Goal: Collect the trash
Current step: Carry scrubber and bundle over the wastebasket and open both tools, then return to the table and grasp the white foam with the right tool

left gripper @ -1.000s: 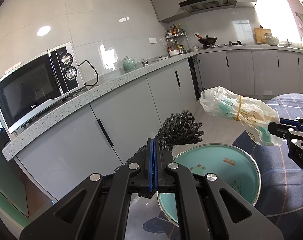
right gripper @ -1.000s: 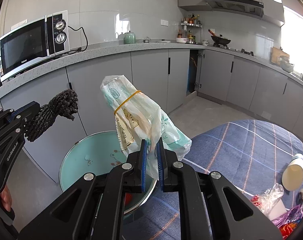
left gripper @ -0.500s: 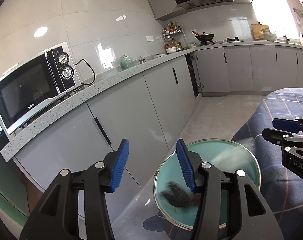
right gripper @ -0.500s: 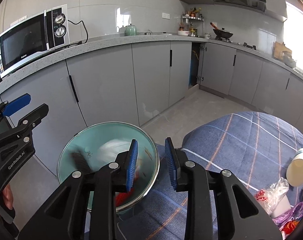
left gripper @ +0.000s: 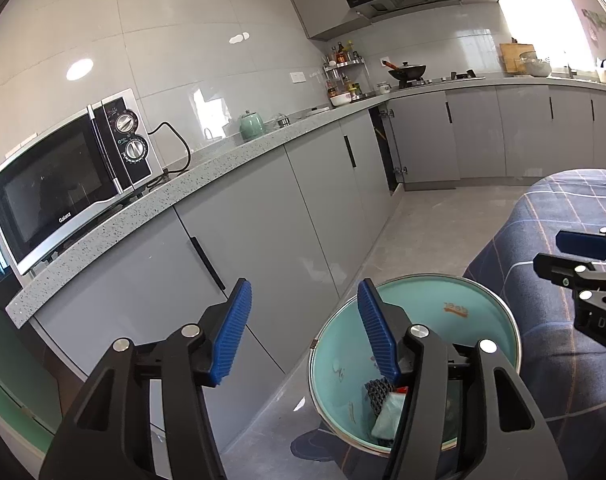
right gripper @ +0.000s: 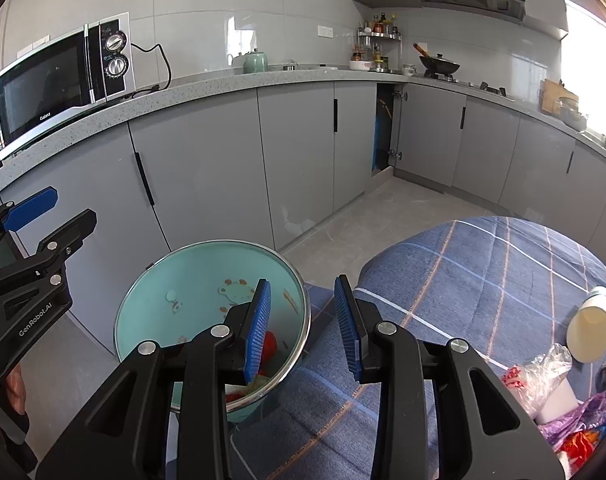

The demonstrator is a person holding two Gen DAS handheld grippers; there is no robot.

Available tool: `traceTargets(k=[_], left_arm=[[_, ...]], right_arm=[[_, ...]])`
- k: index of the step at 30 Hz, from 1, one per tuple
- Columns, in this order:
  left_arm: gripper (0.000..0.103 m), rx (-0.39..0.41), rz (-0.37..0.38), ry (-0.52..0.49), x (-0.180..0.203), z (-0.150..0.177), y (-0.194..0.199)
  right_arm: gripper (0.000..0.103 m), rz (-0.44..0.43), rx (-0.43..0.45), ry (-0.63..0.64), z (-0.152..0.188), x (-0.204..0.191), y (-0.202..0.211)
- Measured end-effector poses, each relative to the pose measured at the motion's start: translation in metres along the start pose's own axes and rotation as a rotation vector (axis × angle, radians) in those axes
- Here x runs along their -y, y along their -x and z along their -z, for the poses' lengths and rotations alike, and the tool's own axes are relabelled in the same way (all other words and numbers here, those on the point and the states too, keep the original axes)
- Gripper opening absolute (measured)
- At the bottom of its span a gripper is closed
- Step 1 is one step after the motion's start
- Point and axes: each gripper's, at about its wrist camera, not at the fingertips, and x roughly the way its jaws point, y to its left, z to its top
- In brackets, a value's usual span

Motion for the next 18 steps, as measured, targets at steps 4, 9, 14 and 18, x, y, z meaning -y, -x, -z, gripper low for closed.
traceTargets(k=[4,9,14,18], left_arm=[[0.057,0.005,0.003,-0.012,0.005,0.0,0.005],[0.061,0.02,0.025,-0.033,0.016,-0.002,0.015],[0.064,0.036,0.074,-0.073,0.039,0.0,0.03],[0.067,0.046,0.121,-0.12,0.064,0.004,0.041]], right_arm=[[0.039,0.006,0.01,-0.006,-0.001,0.001,0.013],[0.041,0.025,0.038,-0.012,0.004,0.011,0.045],[0.045,0.083,0.052,-0.023,0.022,0.035,0.081],[0.047,0.146,0.045,-0.055,0.047,0.064,0.113]])
